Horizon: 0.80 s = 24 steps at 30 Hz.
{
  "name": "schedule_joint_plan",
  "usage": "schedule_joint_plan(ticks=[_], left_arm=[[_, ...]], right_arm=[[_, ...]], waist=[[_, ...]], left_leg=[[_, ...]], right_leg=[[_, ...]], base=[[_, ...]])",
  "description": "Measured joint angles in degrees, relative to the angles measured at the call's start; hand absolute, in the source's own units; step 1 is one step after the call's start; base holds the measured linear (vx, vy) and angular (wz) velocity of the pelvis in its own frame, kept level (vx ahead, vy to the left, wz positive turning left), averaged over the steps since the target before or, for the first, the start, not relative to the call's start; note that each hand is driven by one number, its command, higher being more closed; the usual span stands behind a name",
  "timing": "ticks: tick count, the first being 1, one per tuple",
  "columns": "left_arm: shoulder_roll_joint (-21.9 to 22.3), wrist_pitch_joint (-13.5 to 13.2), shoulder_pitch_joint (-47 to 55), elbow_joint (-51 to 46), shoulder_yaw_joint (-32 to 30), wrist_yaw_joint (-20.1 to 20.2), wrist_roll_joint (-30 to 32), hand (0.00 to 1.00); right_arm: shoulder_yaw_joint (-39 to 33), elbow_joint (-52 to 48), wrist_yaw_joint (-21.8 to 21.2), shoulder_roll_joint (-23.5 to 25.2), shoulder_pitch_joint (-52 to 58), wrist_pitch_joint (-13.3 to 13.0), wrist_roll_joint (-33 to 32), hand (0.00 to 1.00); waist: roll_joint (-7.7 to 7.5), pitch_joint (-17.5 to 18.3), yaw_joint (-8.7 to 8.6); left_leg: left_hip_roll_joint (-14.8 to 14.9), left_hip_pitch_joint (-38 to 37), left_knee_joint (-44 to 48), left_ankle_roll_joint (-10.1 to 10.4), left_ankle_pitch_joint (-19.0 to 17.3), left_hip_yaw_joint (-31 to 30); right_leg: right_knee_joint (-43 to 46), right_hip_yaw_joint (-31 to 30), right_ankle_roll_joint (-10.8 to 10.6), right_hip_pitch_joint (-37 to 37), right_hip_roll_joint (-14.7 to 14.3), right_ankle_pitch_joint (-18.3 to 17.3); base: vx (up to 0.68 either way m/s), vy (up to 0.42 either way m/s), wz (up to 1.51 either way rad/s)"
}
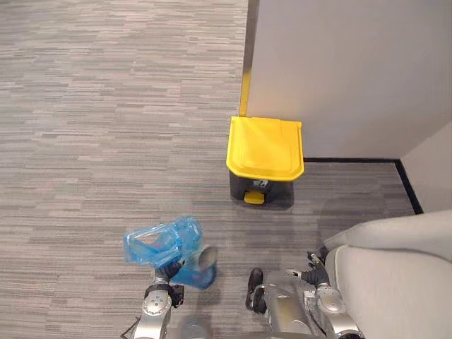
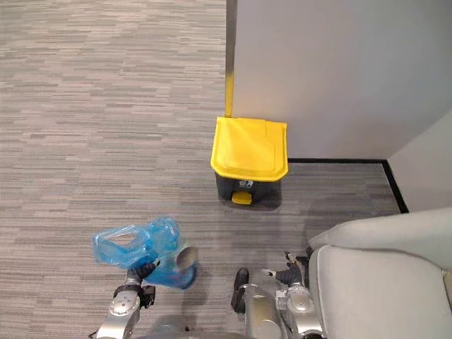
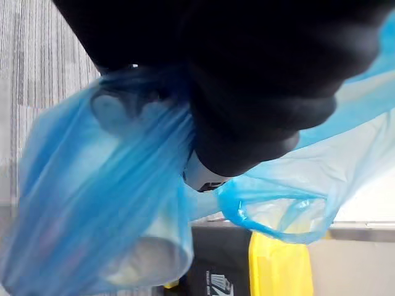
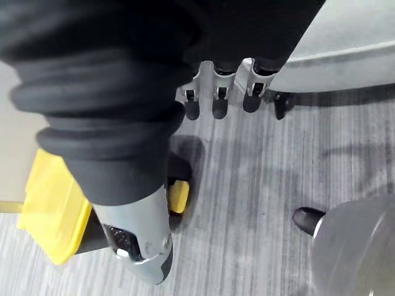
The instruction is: Gather rubbish on tea table into small bin, then transfer packed bag to large trash can.
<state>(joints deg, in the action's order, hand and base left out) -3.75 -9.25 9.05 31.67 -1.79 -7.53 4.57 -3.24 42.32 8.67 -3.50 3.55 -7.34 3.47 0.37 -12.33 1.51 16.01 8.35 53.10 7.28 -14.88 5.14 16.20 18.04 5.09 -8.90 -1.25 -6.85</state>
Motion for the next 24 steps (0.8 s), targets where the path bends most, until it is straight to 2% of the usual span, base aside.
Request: schedule_joint_plan(ticks=[1, 3, 4, 6, 7, 8, 9, 10, 11, 12, 14, 16, 17, 19, 20, 23, 24], left_arm=[[0.2, 0.0, -0.1, -0.2, 0.2, 0.0, 0.0, 1.0], [0.2, 0.0, -0.3, -0.3, 0.1, 0.0, 0.0, 1.0], [0.3, 0.0, -0.5, -0.3, 0.1, 0.0, 0.0, 1.0], [0.2, 0.0, -0.6, -0.1, 0.0, 0.0, 0.0, 1.0], [0.3, 0.1, -0.6, 0.0, 0.1, 0.0, 0.0, 1.0], [0.4, 0.1, -0.5, 0.1, 0.1, 0.0, 0.0, 1.0], [0.4, 0.1, -0.4, 0.5, 0.0, -0.1, 0.0, 1.0], [0.1, 0.1, -0.4, 0.8, -0.1, -0.1, 0.0, 1.0], [-0.8, 0.2, -1.1, 1.4, 0.0, 0.0, 0.0, 1.0], [-1.2, 0.1, -1.8, 1.4, 0.0, -0.1, 0.0, 1.0], [-1.1, 0.2, -1.8, 1.4, 0.0, -0.1, 0.0, 1.0], [-1.1, 0.1, -0.7, 1.8, 0.0, -0.1, 0.0, 1.0], [-1.2, 0.1, -0.2, 2.2, 0.0, -0.1, 0.0, 1.0], [-2.1, 0.1, 0.1, 3.0, 0.3, -0.1, 0.0, 1.0], [-2.3, 0.1, 0.1, 3.1, 0.7, -0.1, 0.0, 1.0], [-3.9, 0.1, -0.1, 3.4, 1.2, -0.2, 0.0, 1.0], [-4.1, 0.1, -0.4, 3.4, 1.2, -0.2, 0.0, 1.0]], right_arm=[[-0.5, -0.9, 0.1, 0.7, -0.3, -0.1, -0.8, 0.0], [-1.0, -0.6, 0.0, 0.8, -0.6, -0.1, -1.2, 0.0], [-1.5, -0.3, 0.1, 0.8, -1.3, -0.1, -1.2, 0.0], [-2.0, 0.6, 0.1, 0.8, -2.3, -0.1, -1.2, 0.0], [-2.6, 1.4, 0.1, 0.9, -2.9, -0.1, -1.2, 0.0], [-3.0, 2.2, 0.1, 0.6, -3.0, -0.1, -1.2, 0.0], [-2.9, 2.4, 0.1, 0.2, -3.1, -0.1, -1.2, 0.0], [-2.9, 2.8, 0.2, 0.5, -3.2, -0.1, -1.2, 0.0], [-2.5, 2.9, 0.1, 0.9, -3.0, -0.2, -1.1, 0.0], [-2.5, 3.1, 0.1, 0.9, -2.8, -0.1, -1.1, 0.0], [-2.6, 3.2, 0.1, 0.7, -2.9, -0.1, -1.0, 0.0], [-2.4, 3.7, 0.0, 0.8, -4.3, -0.1, -0.5, 0.0], [-2.3, 3.7, 0.0, 0.9, -4.5, -0.1, -0.5, 0.0], [-1.4, 4.0, 0.0, 0.8, -4.5, -0.1, -0.4, 0.0], [-1.1, 4.2, -0.1, 0.9, -4.3, -0.1, -0.4, 0.0], [-0.2, 4.7, -0.1, 0.7, -4.3, 0.1, 0.9, 0.0], [-0.2, 4.8, -0.1, 0.5, -4.4, 0.1, 1.3, 0.0]], waist=[[-0.66, 0.3, 0.07], [-0.68, 0.3, 0.52], [-0.6, 0.2, 0.92], [-1.01, 0.0, 1.07], [-1.34, -0.3, 1.04], [-1.18, -0.3, 1.1], [-0.26, -0.1, 1.56], [-0.47, 0.0, 2.18], [-1.91, 0.6, 2.41], [-2.55, 0.8, 2.4], [-2.75, 0.8, 2.45], [-2.13, 0.6, 2.48], [-1.97, 0.7, 2.52], [-2.04, 0.8, 1.99], [-2.05, 0.9, 1.63], [-2.17, 1.3, 0.59], [-1.66, 1.2, 0.39]], left_leg=[[-0.3, 3.6, -0.6, -1.9, -1.1, 1.9], [-0.8, 5.1, -5.4, -2.8, -1.6, 3.3], [-1.9, 6.3, -11.6, -3.1, -1.8, 3.2], [-4.6, 7.0, -21.6, -2.8, -1.5, 2.4], [-6.3, 6.9, -27.1, -1.9, -0.5, 2.0], [-8.0, 6.4, -34.5, -1.8, 3.4, 1.1], [-8.0, 5.3, -37.3, -2.3, 12.4, 0.7], [-8.3, 4.8, -37.2, -4.9, 13.2, 1.4], [-9.5, 4.5, -37.1, -5.6, 12.6, 2.7], [-10.5, 4.3, -37.0, -6.3, 11.6, 3.4], [-12.2, 2.9, -36.8, -7.5, 9.9, 5.3], [-13.4, -0.7, -37.3, -8.7, 6.9, 8.5], [-13.7, -1.6, -37.6, -8.9, 6.4, 9.2], [-15.2, -5.6, -40.8, -9.6, 6.0, 9.7], [-15.2, -6.2, -41.2, -9.7, 6.1, 9.7], [-14.6, -6.5, -42.2, -9.7, 6.2, 8.6], [-13.6, -6.6, -42.1, -9.7, 6.3, 7.6]], right_leg=[[-2.0, -0.3, 0.0, 2.3, 0.1, -0.4], [-3.4, -0.8, -0.6, 3.6, 0.2, 0.1], [-4.5, -1.6, -1.0, 4.7, 0.3, 0.3], [-5.8, -2.9, -1.7, 6.5, 1.3, 0.4], [-6.5, -3.5, -2.4, 7.6, 2.1, 0.4], [-6.8, -4.6, -3.8, 8.3, 2.7, 0.0], [-6.7, -6.5, -5.3, 8.9, 2.2, -0.7], [-6.5, -7.6, -6.0, 9.2, 2.5, -1.1], [-6.4, -8.5, -7.2, 8.9, 4.2, -1.5], [-6.1, -8.8, -8.3, 8.9, 5.4, -2.3], [-4.0, -9.8, -9.9, 8.6, 7.5, -3.4], [4.6, -12.0, -12.4, 6.1, 9.8, -5.0], [7.8, -11.9, -12.6, 4.8, 10.5, -5.1], [19.1, -9.5, -13.3, 0.3, 13.9, -4.6], [20.2, -8.4, -12.9, -0.2, 14.3, -5.0], [17.9, -6.5, -11.2, -3.7, 12.9, -6.9], [14.8, -6.5, -10.6, -4.7, 11.1, -7.0]], base=[[0.31, -0.082, -0.04], [0.27, -0.037, -0.15], [0.35, 0.067, -0.29], [0.3, 0.094, -0.26], [0.23, 0.133, -0.3], [0.35, 0.224, -0.57], [0.28, 0.224, -0.67], [0.3, 0.238, -0.56], [0.29, 0.234, -0.25], [0.31, 0.252, -0.16], [0.21, 0.19, -0.3], [0.16, 0.171, -0.65], [0.14, 0.171, -0.56], [0.12, 0.113, -0.16], [0.18, 0.054, 0.15], [0.22, -0.034, 0.2], [0.19, -0.145, 0.21]])
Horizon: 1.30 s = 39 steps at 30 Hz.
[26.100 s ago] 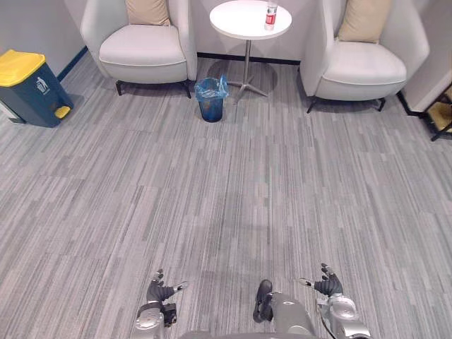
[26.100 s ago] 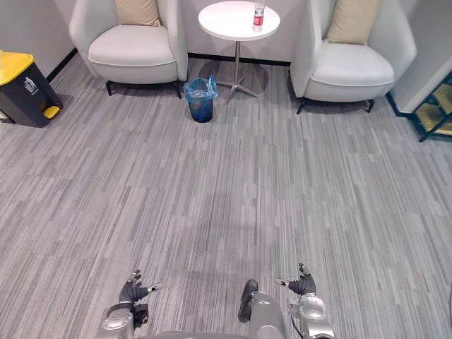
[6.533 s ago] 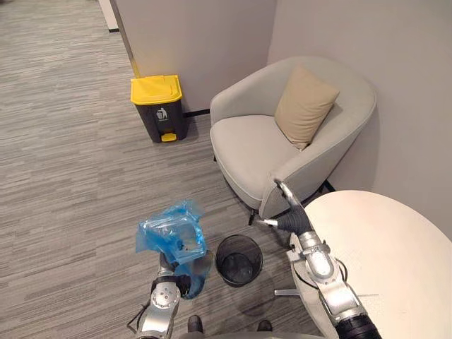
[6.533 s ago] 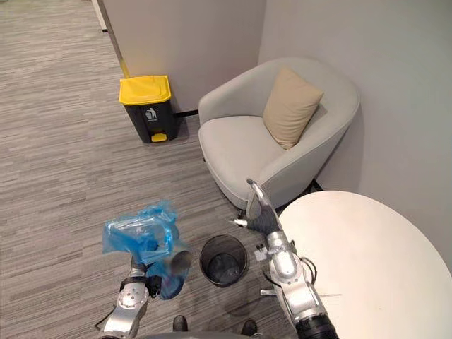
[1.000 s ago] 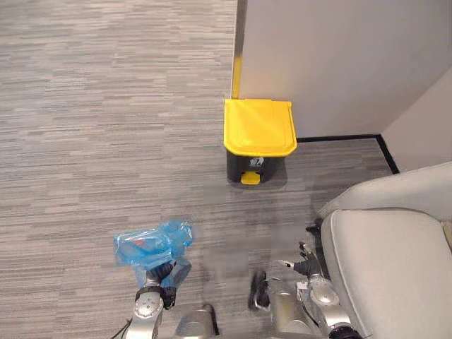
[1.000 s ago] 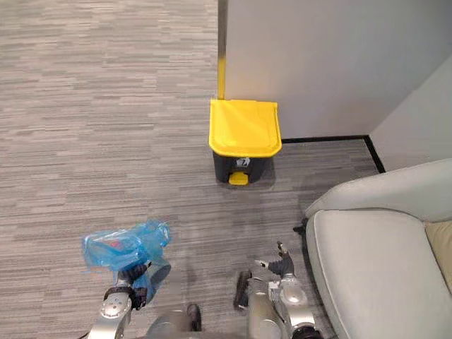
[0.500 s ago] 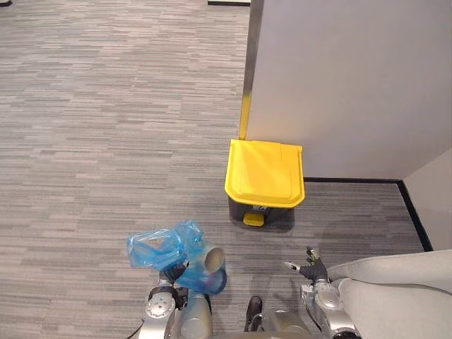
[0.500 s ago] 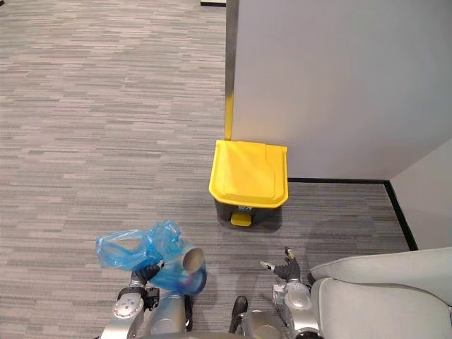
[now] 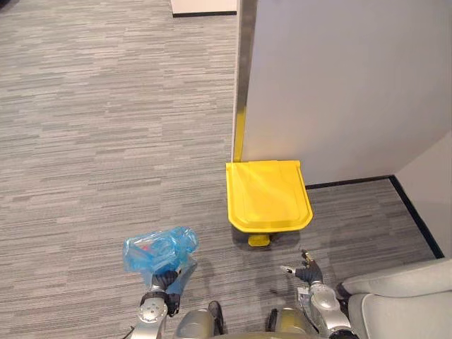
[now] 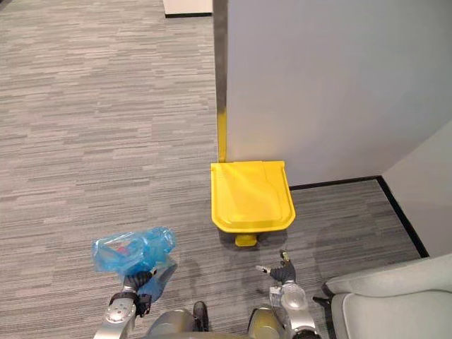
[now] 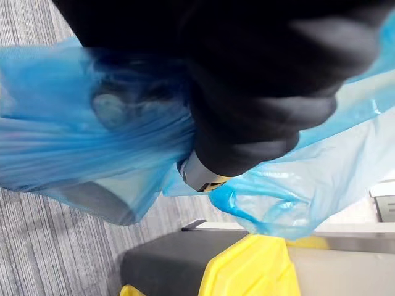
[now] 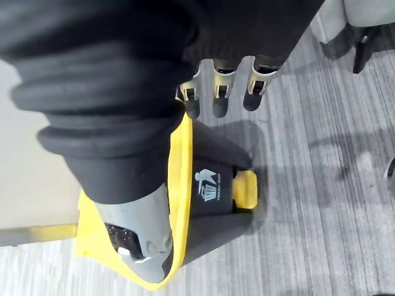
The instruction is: Gather rubbish on tea table into small bin, then transfer packed bag to large trash can.
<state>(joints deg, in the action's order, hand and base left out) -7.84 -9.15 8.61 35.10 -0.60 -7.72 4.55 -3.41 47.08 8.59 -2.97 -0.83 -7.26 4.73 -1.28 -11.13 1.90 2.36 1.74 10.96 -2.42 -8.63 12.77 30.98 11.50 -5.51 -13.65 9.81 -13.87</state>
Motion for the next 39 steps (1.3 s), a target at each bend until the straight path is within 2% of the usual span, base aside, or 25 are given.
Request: schedule_joint_plan(ticks=[1, 2, 3, 4, 7, 8, 11, 16, 21, 39], left_arm=[[0.0, 0.0, -0.2, 0.2, 0.0, 0.0, 0.0, 1.0], [-1.0, -0.1, -0.1, 1.1, 0.0, 0.1, 0.0, 1.0], [-1.1, -0.1, 0.0, 1.3, 0.0, 0.1, 0.0, 1.0], [0.7, 0.1, -0.1, 3.2, 0.1, 0.1, 0.0, 1.0], [2.3, -0.1, 0.4, 3.4, 0.2, 0.2, 0.0, 1.0], [2.7, -0.2, 0.3, 3.6, 0.2, 0.2, 0.0, 1.0], [2.8, -0.2, 0.5, 3.9, 0.2, 0.2, 0.0, 1.0], [2.9, -0.2, 0.5, 3.9, 0.2, 0.2, 0.0, 1.0], [2.7, -0.1, 0.6, 4.5, 0.2, 0.1, 0.0, 1.0], [1.8, -0.1, 1.5, 5.0, 0.2, 0.1, 0.0, 1.0]], right_arm=[[0.0, 0.1, 0.0, -0.1, 0.0, 0.0, 0.1, 0.0], [0.0, 1.0, 0.0, 0.1, 0.3, 0.0, 0.1, 0.0], [0.0, 1.1, 0.0, 0.1, 0.3, 0.0, 0.1, 0.0], [-0.1, 2.4, 0.1, -1.5, 0.2, 0.1, 0.1, 0.0], [-0.1, 2.1, 0.1, -2.6, 0.1, 0.0, 0.1, 0.0], [-0.4, 2.1, 0.1, -2.7, 0.4, 0.0, 0.1, 0.0], [-1.2, 2.1, 0.1, -2.6, 0.8, 0.0, 0.1, 0.0], [-1.5, 2.1, 0.1, -2.7, 1.6, 0.0, -0.1, 0.0], [-1.5, 2.0, 0.1, -2.2, 2.3, 0.0, -0.1, 0.0], [-1.1, 2.0, 0.2, -1.9, 2.1, 0.0, -0.1, 0.0]], waist=[[0.33, -0.1, -0.28], [-0.86, 0.5, -0.82], [-1.24, 0.6, -0.89], [1.17, 0.9, -0.99], [2.33, 1.8, -1.03], [2.39, 1.9, -1.1], [2.07, 2.1, -1.03], [1.77, 2.3, -0.95], [1.44, 2.9, -0.81], [0.58, 4.3, -0.4]], left_leg=[[0.6, -0.2, 0.0, 0.2, 0.1, -0.6], [-0.1, -1.0, 0.0, 1.2, 0.3, -1.7], [-0.5, -1.4, 0.0, 1.4, 0.1, -1.9], [1.1, -2.5, -0.1, 2.8, -0.6, -3.0], [2.6, -3.1, -1.2, 3.7, -0.3, -3.2], [3.4, -4.2, -2.9, 4.2, 0.0, -3.4], [4.0, -5.8, -4.3, 4.8, -0.2, -3.7], [3.4, -6.2, -4.9, 5.0, -0.3, -4.0], [2.4, -6.4, -4.9, 4.9, -0.3, -4.2], [1.9, -6.0, -5.8, 4.7, -0.5, -3.6]], right_leg=[[-3.2, 0.0, 0.3, -0.1, -1.2, 0.3], [-14.7, -0.4, 2.8, 1.3, -2.5, 9.2], [-15.8, -0.8, 3.2, 1.2, -2.3, 12.4], [-15.9, -0.2, 4.1, 2.9, -3.6, 12.6], [-21.1, 0.4, 4.5, 5.5, -5.7, 13.4], [-24.4, 0.8, 5.0, 7.5, -7.1, 14.5], [-27.9, 1.0, 5.1, 10.1, -8.2, 15.9], [-34.1, 0.9, 4.4, 13.0, -8.1, 19.6], [-36.6, 0.8, 3.8, 14.4, -7.7, 21.2], [-36.7, -0.2, 3.8, 13.5, -7.5, 21.3]], base=[[0.22, -0.185, 0.43], [0.14, -0.128, 0.37], [0.21, -0.127, 0.35], [0.17, -0.085, 0.06], [0.16, -0.139, -0.02], [0.08, -0.085, 0.0], [0.03, -0.04, 0.01], [-0.02, 0.028, 0.01], [-0.03, 0.029, 0.02], [0.0, 0.006, -0.03]])
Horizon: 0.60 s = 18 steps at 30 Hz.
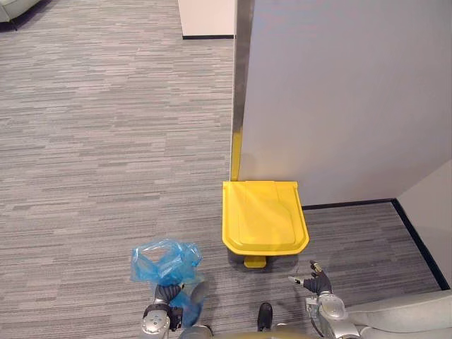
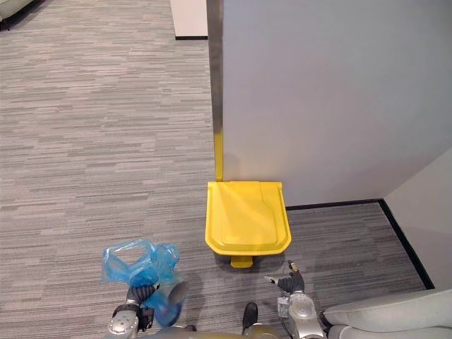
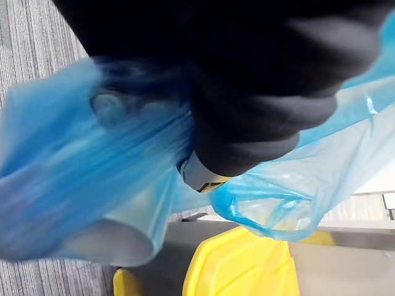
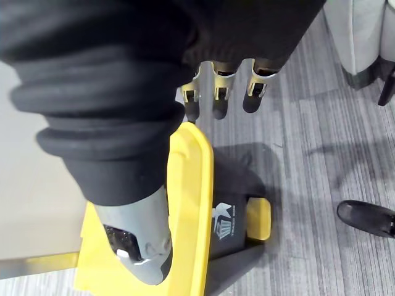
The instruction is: Gather rubbish on tea table into small bin, then transfer packed bag to large trash can.
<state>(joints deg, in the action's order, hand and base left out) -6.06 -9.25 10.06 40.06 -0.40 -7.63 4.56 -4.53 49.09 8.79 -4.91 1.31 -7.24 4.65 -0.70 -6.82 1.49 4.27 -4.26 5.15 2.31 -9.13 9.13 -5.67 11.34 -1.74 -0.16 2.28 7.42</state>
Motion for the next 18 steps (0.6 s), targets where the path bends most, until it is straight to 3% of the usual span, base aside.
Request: schedule_joint_plan(ticks=[2, 5, 7, 8, 9, 11, 13, 14, 16, 18], left_arm=[[0.1, 0.0, -0.1, -0.1, 0.0, 0.0, -0.1, 1.0], [0.2, 0.0, -0.6, -0.2, 0.0, 0.0, -0.5, 1.0], [0.1, 0.0, -1.8, -0.3, -0.1, 0.0, -0.6, 1.0], [0.1, 0.0, -2.4, -0.3, 0.0, -0.1, -0.6, 1.0], [0.0, 0.0, -3.0, -0.3, 0.0, -0.1, -0.8, 1.0], [-1.4, 0.0, -3.8, -0.3, 0.0, -0.2, -1.7, 1.0], [-2.0, 0.1, -4.5, -0.8, -0.2, -0.3, -1.7, 1.0], [-1.7, 0.1, -5.0, -1.0, -0.2, -0.4, -1.6, 1.0], [-1.0, 0.0, -7.0, -1.5, 0.2, -0.7, -1.6, 1.0], [-0.8, 0.0, -7.2, -2.7, 0.0, -0.9, -1.6, 1.0]], right_arm=[[0.0, 0.0, 0.0, -0.2, -1.2, 0.1, 0.0, 0.0], [0.0, 0.0, 0.1, -0.4, -3.5, 0.4, 0.0, 0.0], [-0.2, 0.0, 0.4, -1.2, -5.3, 0.4, -0.1, 0.0], [-0.4, 0.0, 0.5, -1.1, -5.4, 0.4, -0.1, 0.0], [-0.7, 0.0, 0.8, -0.9, -5.4, 0.5, -0.1, 0.0], [-1.5, 0.0, 1.2, 0.2, -5.5, 1.0, -0.6, 0.0], [-1.9, -0.1, 1.3, 0.1, -5.2, 1.4, -0.7, 0.0], [-2.5, -0.3, 1.3, -0.1, -5.6, 1.4, -0.7, 0.0], [-4.0, -1.2, 1.5, -0.1, -5.6, 1.3, -0.9, 0.0], [-4.2, -1.3, 1.4, 0.1, -4.9, 1.4, -1.9, 0.0]], waist=[[0.08, 0.0, 0.36], [0.32, -0.7, 0.63], [1.73, -3.8, 0.52], [2.53, -4.9, 0.05], [2.51, -6.0, -0.39], [0.56, -7.4, -0.4], [-0.97, -8.2, -0.27], [-0.5, -8.9, 0.05], [1.36, -10.3, -0.14], [1.8, -10.2, -0.24]], left_leg=[[0.3, 2.0, 2.5, -0.2, -1.1, 0.7], [0.8, 3.1, 5.2, -0.8, -2.1, 1.7], [0.7, 0.2, 6.5, -2.5, -4.5, 1.2], [0.6, 0.0, 8.0, -3.6, -5.6, 0.3], [0.6, 0.2, 11.1, -4.2, -7.5, -0.4], [-0.7, 0.6, 14.7, -4.6, -9.2, -0.7], [-1.8, 1.0, 18.5, -3.0, -11.5, -1.9], [-1.6, 1.0, 19.4, -2.5, -12.3, -2.2], [-1.1, 0.9, 19.5, -1.9, -13.0, -4.8], [-0.3, -0.4, 18.6, -1.1, -13.6, -6.2]], right_leg=[[2.2, -0.7, -0.5, -2.6, 0.1, -0.5], [14.0, -1.9, -1.1, -8.8, 1.3, -4.7], [32.1, -1.5, -4.6, -14.3, 3.7, -6.4], [35.7, -1.2, -6.1, -16.5, 4.3, -8.6], [34.7, -1.9, -5.6, -18.2, 4.7, -11.0], [22.1, -1.3, -7.0, -19.9, 6.0, -9.6], [18.1, 1.3, -7.5, -16.7, 7.6, -11.1], [17.3, 0.8, -7.6, -16.2, 7.3, -9.1], [19.2, -0.5, -8.0, -16.0, 6.3, -8.9], [22.2, -0.6, -7.6, -16.0, 5.6, -9.7]], base=[[0.0, 0.032, -0.27], [-0.03, 0.03, -0.23], [-0.11, 0.067, 0.05], [-0.14, 0.068, 0.23], [-0.08, 0.039, 0.32], [-0.06, -0.009, 0.36], [0.08, -0.113, 0.31], [0.14, -0.1, 0.16], [0.13, -0.07, 0.44], [0.19, -0.104, 0.43]])
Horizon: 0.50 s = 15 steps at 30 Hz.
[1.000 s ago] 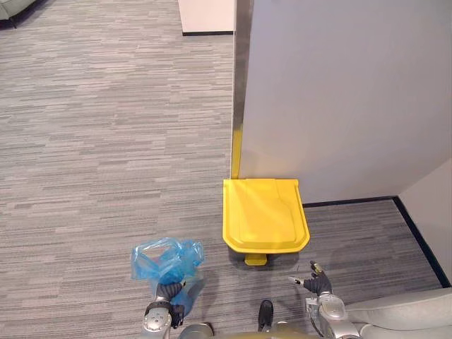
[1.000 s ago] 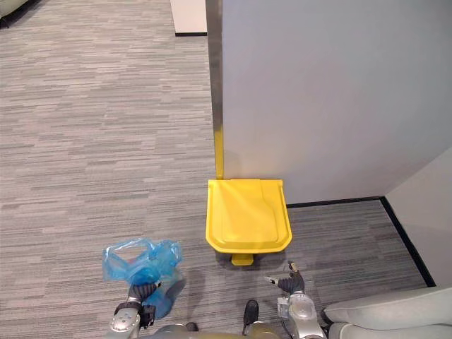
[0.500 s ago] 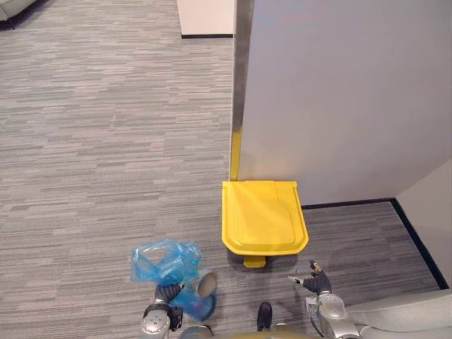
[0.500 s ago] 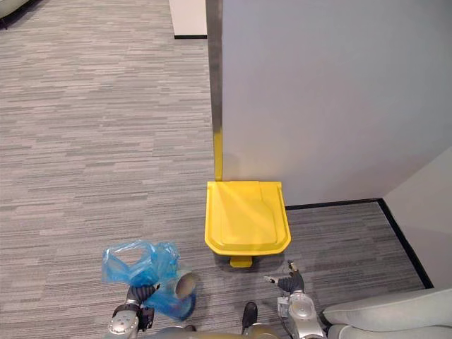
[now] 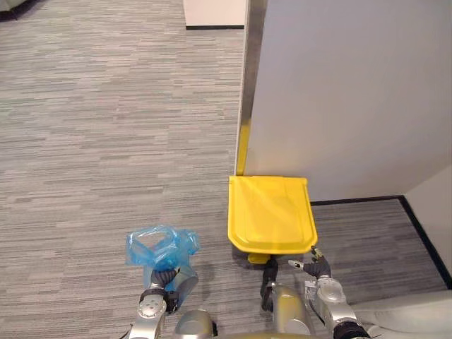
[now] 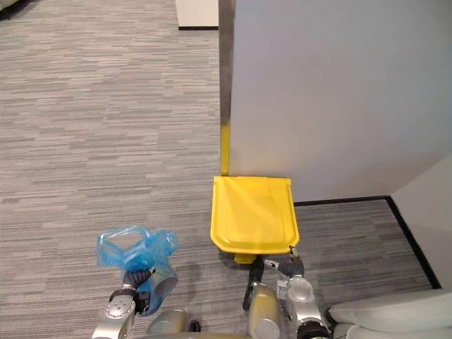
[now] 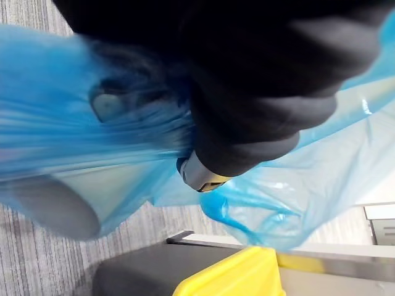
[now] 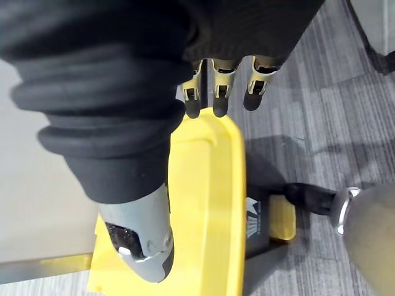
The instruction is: Gather rubbish on tea table into small bin, then transfer packed bag to large trash can.
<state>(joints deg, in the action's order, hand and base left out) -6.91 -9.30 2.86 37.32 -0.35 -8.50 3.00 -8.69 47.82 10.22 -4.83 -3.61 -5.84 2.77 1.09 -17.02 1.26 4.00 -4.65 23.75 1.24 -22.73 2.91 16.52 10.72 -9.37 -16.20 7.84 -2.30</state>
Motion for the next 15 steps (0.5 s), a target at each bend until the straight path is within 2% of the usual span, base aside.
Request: schedule_joint_plan(ticks=[2, 5, 9, 11, 12, 13, 15], left_arm=[[-0.1, 0.0, 0.0, -1.5, -0.4, -0.2, 0.0, 1.0], [0.0, 0.1, 0.8, -1.6, -0.4, -0.2, 0.0, 1.0], [1.7, 0.1, 1.5, -1.3, -0.3, 0.0, 0.0, 1.0], [2.7, 0.1, 0.7, -1.1, -0.2, 0.4, 0.0, 1.0], [2.8, 0.0, 0.6, -1.1, -0.1, 0.8, 0.0, 1.0], [2.8, 0.0, 0.6, -1.1, 0.2, 0.8, 0.0, 1.0], [2.8, 0.0, 0.8, -1.1, 0.2, 0.8, 0.0, 1.0]], right_arm=[[-1.7, -1.9, -0.2, 0.6, 1.7, 0.0, -0.6, 0.0], [-5.6, -3.9, 1.0, 1.9, 3.5, -0.2, -2.6, 0.0], [-7.1, -4.8, 0.9, 1.4, 5.3, -0.6, -3.4, 0.0], [-7.2, -5.4, 1.0, 0.9, 5.2, -0.7, -4.0, 0.0], [-7.4, -6.1, 1.6, 1.0, 5.5, -1.3, -4.5, 0.0], [-7.7, -6.4, 2.1, 0.9, 6.1, -1.6, -4.5, 0.0], [-8.4, -6.1, 2.3, 1.0, 6.7, -1.5, -4.8, 0.0]], waist=[[0.08, 0.1, 1.15], [-0.21, 1.2, 1.15], [-0.19, 4.0, 0.67], [0.06, 5.2, 0.43], [0.02, 5.7, -0.53], [-0.14, 6.0, -0.73], [-0.47, 6.7, -0.46]], left_leg=[[1.8, -2.1, -1.3, 1.3, -1.0, -0.8], [3.6, -3.9, -4.1, 2.6, -1.2, -1.6], [4.1, -4.1, -6.2, 4.9, 0.2, -1.4], [3.8, -4.1, -6.6, 5.2, 1.5, -1.3], [3.7, -4.1, -7.1, 5.0, 2.4, -1.4], [3.4, -4.4, -7.3, 4.9, 3.0, -1.4], [2.8, -4.3, -7.3, 5.2, 3.5, -1.4]], right_leg=[[3.8, -0.1, 2.3, -0.1, -1.7, -2.2], [6.5, 0.3, 4.1, -0.7, -3.3, -3.7], [9.5, 0.4, 6.4, -2.8, -3.6, -5.2], [9.1, -0.8, 6.3, -2.7, -3.3, -5.2], [9.0, -1.3, 6.3, -2.3, -2.8, -5.2], [8.4, -1.4, 6.3, -1.6, -2.2, -5.2], [7.0, -1.3, 6.3, -0.5, -1.5, -5.2]], base=[[0.25, -0.12, 0.17], [0.27, -0.113, 0.18], [0.25, -0.035, -0.07], [0.16, 0.029, 0.06], [0.1, 0.062, 0.32], [0.08, 0.071, 0.34], [0.06, 0.076, 0.27]])
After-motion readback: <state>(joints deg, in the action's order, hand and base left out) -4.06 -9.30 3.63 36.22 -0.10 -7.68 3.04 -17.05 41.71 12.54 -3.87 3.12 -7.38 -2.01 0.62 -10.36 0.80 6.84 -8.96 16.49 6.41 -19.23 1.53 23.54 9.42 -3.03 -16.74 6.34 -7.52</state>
